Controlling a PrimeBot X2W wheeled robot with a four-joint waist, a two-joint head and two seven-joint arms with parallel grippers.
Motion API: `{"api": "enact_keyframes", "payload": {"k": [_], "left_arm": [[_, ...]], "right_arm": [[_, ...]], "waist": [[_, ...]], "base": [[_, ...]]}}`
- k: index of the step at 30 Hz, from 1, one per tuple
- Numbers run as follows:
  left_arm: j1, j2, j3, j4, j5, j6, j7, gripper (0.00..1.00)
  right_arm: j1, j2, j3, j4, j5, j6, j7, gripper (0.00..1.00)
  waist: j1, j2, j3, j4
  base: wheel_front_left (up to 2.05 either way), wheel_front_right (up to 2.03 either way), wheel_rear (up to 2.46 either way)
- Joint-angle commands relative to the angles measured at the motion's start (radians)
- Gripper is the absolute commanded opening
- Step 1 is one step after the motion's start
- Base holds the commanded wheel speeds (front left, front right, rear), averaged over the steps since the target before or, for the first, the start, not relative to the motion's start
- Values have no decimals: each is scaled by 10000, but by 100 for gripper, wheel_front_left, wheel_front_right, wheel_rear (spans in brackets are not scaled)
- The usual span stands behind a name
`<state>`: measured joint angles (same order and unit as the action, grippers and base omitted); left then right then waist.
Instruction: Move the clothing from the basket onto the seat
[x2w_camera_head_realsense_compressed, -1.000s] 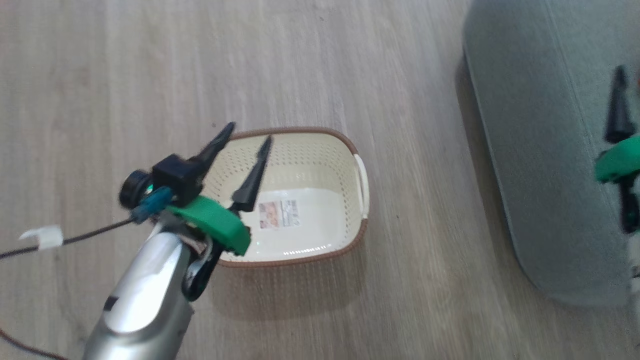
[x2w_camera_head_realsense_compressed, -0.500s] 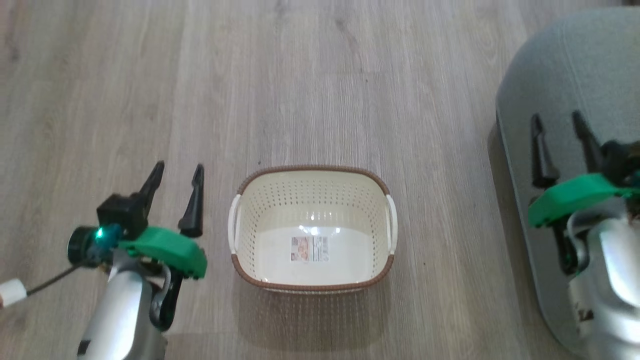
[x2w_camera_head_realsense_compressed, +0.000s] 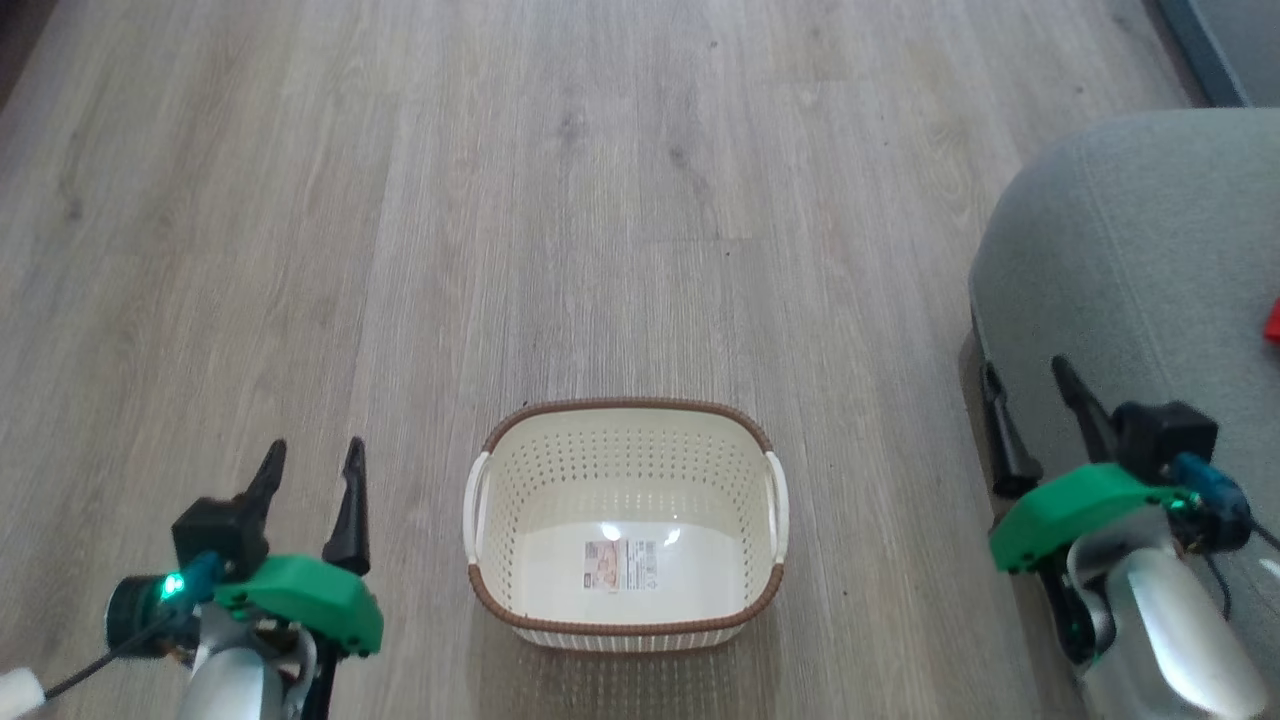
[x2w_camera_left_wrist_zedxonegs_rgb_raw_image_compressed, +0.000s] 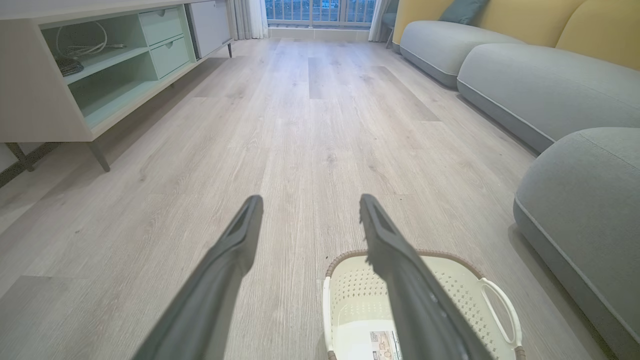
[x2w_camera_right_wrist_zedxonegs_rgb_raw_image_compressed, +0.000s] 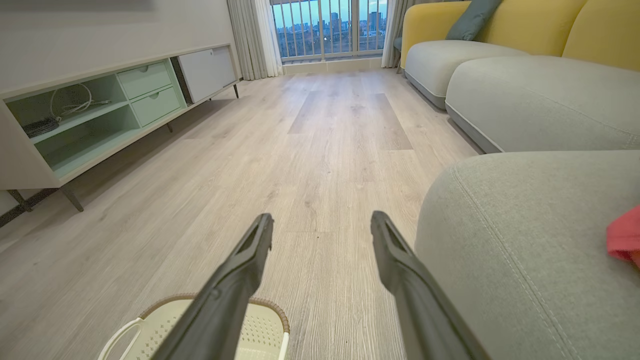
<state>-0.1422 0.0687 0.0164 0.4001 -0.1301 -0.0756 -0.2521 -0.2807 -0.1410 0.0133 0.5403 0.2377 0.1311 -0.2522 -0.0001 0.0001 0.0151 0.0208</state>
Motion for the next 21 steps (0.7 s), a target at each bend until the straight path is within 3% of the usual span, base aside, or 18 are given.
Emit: {"api": "enact_keyframes", "payload": {"k": [1,21], "left_arm": [[-192,77,463,-466,126,44,-97,100],[713,-130,1143,-802,492,-103,-97,100]], "right_arm": [[-56,30,278,-355,74,-4,-95,100],[871,280,223,-599,-71,-4,-95,100]], "waist": [[1,-1,-110,-64],[1,-1,-407,-133]], "base": [[0,0,0],[0,0,0]]}}
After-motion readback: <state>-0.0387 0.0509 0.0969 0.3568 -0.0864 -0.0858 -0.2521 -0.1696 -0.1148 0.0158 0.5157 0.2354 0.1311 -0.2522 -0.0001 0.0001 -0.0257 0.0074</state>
